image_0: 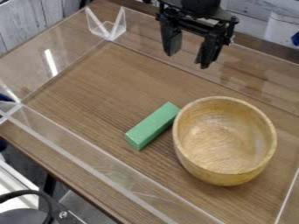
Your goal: Put the green block in the brown bowl
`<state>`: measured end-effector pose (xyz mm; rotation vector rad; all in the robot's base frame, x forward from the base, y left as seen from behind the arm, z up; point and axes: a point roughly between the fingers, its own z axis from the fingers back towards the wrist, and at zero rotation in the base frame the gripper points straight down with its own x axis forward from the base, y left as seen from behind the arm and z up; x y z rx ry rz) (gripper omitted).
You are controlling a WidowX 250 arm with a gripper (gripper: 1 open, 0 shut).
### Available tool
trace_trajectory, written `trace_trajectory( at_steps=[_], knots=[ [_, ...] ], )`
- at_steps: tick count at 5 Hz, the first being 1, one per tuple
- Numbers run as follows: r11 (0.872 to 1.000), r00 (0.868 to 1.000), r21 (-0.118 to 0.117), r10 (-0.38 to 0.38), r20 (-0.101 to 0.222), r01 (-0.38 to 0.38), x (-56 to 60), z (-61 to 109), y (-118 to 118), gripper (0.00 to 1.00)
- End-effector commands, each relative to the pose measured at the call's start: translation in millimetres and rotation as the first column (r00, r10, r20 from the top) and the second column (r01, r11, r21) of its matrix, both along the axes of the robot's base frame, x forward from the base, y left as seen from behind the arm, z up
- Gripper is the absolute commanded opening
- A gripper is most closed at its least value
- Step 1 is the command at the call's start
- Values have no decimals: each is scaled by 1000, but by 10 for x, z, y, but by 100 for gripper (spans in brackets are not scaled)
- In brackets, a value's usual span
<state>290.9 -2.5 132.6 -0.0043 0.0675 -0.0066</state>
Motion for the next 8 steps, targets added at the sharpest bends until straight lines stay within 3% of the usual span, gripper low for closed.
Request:
trace_trajectory(
  at_steps=[1,3,4,6,8],
  knots=[
    [1000,1000,1,-9,-18,9,-67,-74,22,100],
    [999,998,12,-45,-38,46,-454,-327,249,100],
    [999,998,13,-48,-45,49,-544,-478,364,100],
    [998,996,14,-64,-64,65,-600,-752,424,100],
    [997,995,9,-73,-74,74,-564,-868,380,100]
  ],
)
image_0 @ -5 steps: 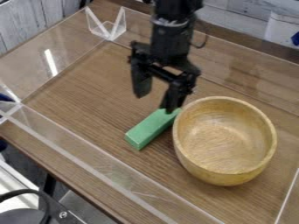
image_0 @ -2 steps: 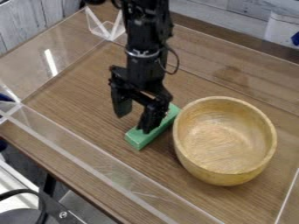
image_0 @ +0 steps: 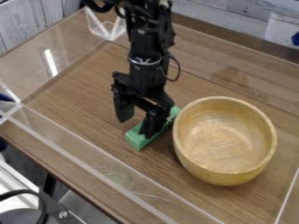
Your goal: Put the green block in the brown bowl
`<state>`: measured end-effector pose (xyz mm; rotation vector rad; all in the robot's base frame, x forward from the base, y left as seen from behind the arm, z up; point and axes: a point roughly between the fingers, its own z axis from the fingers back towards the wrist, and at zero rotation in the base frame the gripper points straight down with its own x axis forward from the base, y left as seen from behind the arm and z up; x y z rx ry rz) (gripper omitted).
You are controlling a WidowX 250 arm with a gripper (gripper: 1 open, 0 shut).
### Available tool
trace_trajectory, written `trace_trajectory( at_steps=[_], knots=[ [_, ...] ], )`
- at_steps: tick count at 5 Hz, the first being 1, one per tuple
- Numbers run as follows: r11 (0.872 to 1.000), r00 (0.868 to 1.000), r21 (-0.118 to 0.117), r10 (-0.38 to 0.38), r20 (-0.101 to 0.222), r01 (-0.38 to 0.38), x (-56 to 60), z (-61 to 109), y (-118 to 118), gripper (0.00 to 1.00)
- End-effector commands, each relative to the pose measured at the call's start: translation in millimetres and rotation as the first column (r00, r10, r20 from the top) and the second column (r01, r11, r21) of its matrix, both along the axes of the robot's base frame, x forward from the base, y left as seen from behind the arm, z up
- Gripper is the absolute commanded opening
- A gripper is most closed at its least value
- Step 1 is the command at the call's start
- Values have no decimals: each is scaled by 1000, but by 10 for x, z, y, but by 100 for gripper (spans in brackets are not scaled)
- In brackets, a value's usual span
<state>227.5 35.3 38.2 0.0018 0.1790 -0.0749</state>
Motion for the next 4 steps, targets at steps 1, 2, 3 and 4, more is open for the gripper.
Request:
trace_trajectory(
  at_steps=[1,2,3,4],
  knots=[
    [1000,999,2,-9,39,9,86,42,-14,100],
    [1000,999,-4,-12,44,12,104,33,-22,100],
    [1000,999,-9,-13,47,13,119,28,-27,100],
    [1000,999,-13,-13,50,14,135,24,-31,100]
  ],
)
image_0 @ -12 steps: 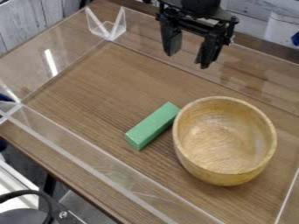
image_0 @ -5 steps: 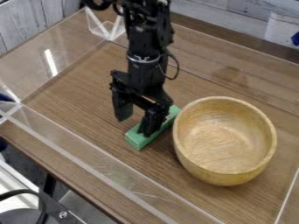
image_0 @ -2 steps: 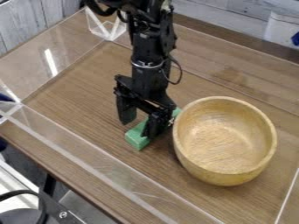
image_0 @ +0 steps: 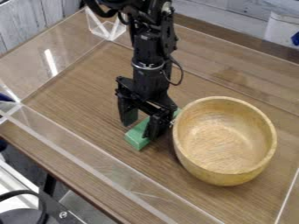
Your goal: Put the green block in the brown bowl
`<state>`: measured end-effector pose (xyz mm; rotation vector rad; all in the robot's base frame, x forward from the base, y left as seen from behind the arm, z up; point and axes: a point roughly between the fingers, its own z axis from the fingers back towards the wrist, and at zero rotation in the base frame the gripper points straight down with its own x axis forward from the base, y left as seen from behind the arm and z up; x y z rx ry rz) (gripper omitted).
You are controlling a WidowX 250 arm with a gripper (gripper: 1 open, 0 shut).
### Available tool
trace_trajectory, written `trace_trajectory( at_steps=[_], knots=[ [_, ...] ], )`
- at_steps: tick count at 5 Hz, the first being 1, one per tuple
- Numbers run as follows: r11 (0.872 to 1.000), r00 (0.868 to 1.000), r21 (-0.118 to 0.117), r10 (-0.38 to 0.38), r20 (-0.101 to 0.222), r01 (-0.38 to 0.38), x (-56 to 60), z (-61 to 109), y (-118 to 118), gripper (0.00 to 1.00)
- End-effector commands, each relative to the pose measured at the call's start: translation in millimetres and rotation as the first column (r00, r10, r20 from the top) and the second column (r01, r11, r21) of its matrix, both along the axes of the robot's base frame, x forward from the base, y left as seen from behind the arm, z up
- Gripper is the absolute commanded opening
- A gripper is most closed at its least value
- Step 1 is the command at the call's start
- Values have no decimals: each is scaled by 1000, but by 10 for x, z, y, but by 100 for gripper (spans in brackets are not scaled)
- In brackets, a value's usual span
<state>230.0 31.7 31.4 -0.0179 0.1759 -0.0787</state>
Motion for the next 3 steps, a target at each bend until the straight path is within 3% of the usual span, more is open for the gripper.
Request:
trace_trajectory(
  at_steps=[1,3],
  knots=[
    [1000,999,1,-12,51,12,124,94,1,100],
    [1000,998,-12,-13,61,14,144,133,-10,100]
  ],
)
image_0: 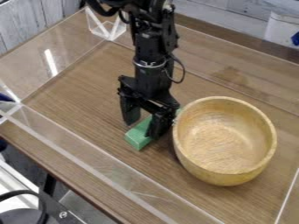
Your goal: Put the green block in the brown bowl
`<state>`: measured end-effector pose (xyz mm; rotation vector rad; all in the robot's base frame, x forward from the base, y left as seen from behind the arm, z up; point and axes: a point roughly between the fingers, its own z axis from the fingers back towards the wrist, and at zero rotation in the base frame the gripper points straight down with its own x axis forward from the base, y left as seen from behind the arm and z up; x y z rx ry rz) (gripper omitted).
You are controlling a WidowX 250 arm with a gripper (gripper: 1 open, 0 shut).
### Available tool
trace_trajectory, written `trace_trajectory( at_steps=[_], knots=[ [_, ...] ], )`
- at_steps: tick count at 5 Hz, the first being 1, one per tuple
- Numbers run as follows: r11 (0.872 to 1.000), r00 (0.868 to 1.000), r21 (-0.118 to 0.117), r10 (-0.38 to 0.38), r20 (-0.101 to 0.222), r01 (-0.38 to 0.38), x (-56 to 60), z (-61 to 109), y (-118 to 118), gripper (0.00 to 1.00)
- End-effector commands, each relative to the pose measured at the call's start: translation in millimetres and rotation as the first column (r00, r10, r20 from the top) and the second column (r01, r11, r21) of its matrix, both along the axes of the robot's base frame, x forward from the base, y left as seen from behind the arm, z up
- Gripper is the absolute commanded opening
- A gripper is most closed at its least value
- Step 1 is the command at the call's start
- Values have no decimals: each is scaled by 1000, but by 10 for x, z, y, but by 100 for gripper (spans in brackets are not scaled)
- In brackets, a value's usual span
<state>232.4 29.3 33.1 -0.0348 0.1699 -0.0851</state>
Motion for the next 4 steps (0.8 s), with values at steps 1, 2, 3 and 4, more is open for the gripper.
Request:
trace_trajectory(
  at_steps=[1,2,3,4],
  knots=[
    [1000,998,-4,-9,61,9,121,150,7,100],
    [1000,997,-15,-10,71,11,120,210,0,100],
    [1000,997,-23,-10,82,12,121,268,-5,100],
    [1000,997,-26,-10,82,12,117,261,-6,100]
  ],
)
